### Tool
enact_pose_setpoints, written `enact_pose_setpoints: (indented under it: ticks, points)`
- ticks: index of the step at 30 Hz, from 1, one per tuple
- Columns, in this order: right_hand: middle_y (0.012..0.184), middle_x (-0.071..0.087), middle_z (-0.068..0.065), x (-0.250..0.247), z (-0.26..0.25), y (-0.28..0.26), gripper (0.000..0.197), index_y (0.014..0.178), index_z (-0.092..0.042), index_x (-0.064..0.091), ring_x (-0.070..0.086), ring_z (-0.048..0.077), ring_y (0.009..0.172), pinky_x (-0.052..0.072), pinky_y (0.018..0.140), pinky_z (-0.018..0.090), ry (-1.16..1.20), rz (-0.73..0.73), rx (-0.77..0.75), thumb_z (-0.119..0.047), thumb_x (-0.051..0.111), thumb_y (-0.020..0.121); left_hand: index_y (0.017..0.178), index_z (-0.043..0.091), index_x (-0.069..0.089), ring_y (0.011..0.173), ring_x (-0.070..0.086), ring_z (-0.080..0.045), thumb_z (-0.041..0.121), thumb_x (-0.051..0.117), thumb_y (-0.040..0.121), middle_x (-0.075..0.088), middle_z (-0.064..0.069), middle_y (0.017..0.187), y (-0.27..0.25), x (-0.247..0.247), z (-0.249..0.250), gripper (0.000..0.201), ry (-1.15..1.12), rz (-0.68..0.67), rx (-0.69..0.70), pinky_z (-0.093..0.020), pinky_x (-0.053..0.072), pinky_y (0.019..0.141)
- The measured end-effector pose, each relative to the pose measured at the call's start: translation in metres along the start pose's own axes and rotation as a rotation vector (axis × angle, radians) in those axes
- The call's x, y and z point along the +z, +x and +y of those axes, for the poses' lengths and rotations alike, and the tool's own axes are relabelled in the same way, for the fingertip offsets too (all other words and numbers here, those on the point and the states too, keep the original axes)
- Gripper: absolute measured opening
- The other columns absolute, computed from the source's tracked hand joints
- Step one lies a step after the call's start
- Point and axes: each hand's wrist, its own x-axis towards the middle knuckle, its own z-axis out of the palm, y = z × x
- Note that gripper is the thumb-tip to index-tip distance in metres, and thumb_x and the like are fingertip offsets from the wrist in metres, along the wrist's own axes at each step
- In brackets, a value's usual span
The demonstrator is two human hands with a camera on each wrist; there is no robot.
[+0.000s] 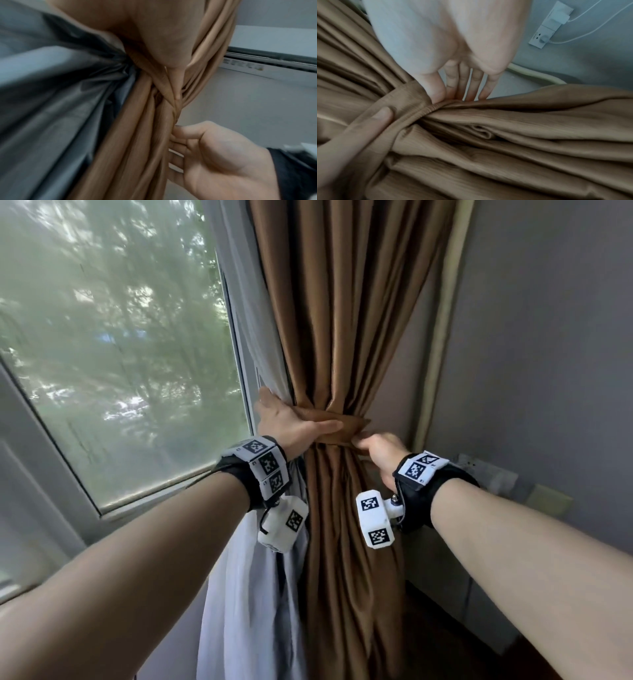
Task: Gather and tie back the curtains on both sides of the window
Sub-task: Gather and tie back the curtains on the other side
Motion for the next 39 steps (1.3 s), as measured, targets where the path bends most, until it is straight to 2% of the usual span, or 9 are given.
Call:
enact_pose_setpoints:
  ticks: [3,8,15,20,23,26,29,33,39]
  points:
    - [0.093,0.077,0.007,-0.003,-0.001,0.003,0.015,0.1,-0.005,0.076,0.073,0.028,0.093,0.058,0.094,0.04,-0.002,-0.037,-0.009,-0.005,0.077,0.086,0.115,0.026,0.022,0.104,0.059,-0.018,0.064,0.094,0.051,0.054,0.006,0.113,0.0,-0.002,-0.003,0.104,0.008,-0.059,-0.057,-0.035,0.051,0.096]
    - [0.101,0.071,0.012,-0.015,-0.023,0.006,0.008,0.095,-0.008,0.074,0.065,0.022,0.081,0.046,0.065,0.027,0.038,-0.022,-0.073,-0.007,0.066,0.096,0.119,0.028,0.024,0.106,0.063,-0.023,0.063,0.098,0.038,0.06,0.001,0.119,0.008,-0.005,-0.002,0.115,-0.02,-0.082,-0.135,-0.041,0.055,0.096]
    - [0.129,0.067,0.014,0.014,-0.014,0.021,0.04,0.131,0.007,0.064,0.061,0.032,0.126,0.044,0.114,0.043,0.16,0.014,-0.075,-0.017,0.055,0.101,0.119,0.028,0.031,0.104,0.064,-0.023,0.07,0.093,0.021,0.062,0.005,0.111,0.016,0.008,-0.01,0.124,-0.023,-0.03,-0.142,-0.045,0.056,0.097]
    - [0.139,0.068,-0.002,0.037,0.043,0.111,0.094,0.139,-0.021,0.065,0.061,0.023,0.132,0.042,0.118,0.048,0.137,-0.109,-0.041,-0.074,0.063,0.061,0.126,0.033,0.056,0.103,0.07,-0.008,0.08,0.092,0.012,0.072,0.015,0.112,0.043,0.016,-0.035,0.129,-0.018,-0.072,-0.081,-0.036,0.058,0.096]
    - [0.144,0.064,-0.007,0.037,0.038,0.105,0.106,0.144,-0.027,0.061,0.059,0.02,0.135,0.04,0.119,0.046,0.129,-0.167,-0.023,-0.082,0.068,0.053,0.127,0.036,0.059,0.105,0.07,-0.006,0.08,0.093,0.013,0.073,0.018,0.112,0.051,0.016,-0.044,0.127,-0.05,-0.096,-0.068,-0.033,0.057,0.098]
    - [0.142,0.066,-0.006,0.026,0.018,0.078,0.083,0.14,-0.023,0.066,0.06,0.018,0.132,0.041,0.118,0.044,0.161,-0.145,-0.088,-0.067,0.06,0.07,0.129,0.022,0.06,0.104,0.074,-0.011,0.06,0.104,0.031,0.077,0.011,0.111,0.037,0.003,-0.03,0.114,-0.181,-0.164,-0.077,-0.033,0.058,0.096]
    - [0.126,0.075,-0.003,0.02,-0.011,0.038,0.067,0.119,-0.017,0.077,0.07,0.017,0.113,0.047,0.111,0.041,0.293,-0.164,-0.055,-0.054,0.07,0.064,0.103,0.011,0.057,0.091,0.073,-0.022,0.014,0.098,0.059,0.073,-0.003,0.091,0.035,-0.007,-0.026,0.061,-0.272,-0.257,-0.12,-0.031,0.058,0.08]
    - [0.095,0.075,0.011,0.012,-0.029,0.005,0.055,0.092,-0.006,0.077,0.068,0.032,0.085,0.054,0.088,0.037,0.267,-0.31,-0.067,-0.028,0.076,0.042,0.085,0.016,0.044,0.057,0.067,0.0,-0.005,0.088,0.071,0.066,0.008,0.063,0.034,-0.008,-0.026,0.05,-0.308,-0.266,-0.079,-0.019,0.052,0.058]
    - [0.118,0.078,-0.003,0.018,-0.019,0.014,0.123,0.136,-0.019,0.059,0.074,0.017,0.109,0.055,0.104,0.039,0.04,-0.235,-0.202,-0.051,0.104,0.027,0.122,0.009,0.063,0.101,0.076,-0.02,0.056,0.102,0.035,0.078,-0.002,0.106,0.05,-0.001,-0.048,0.106,-0.198,-0.393,0.004,-0.04,0.059,0.097]
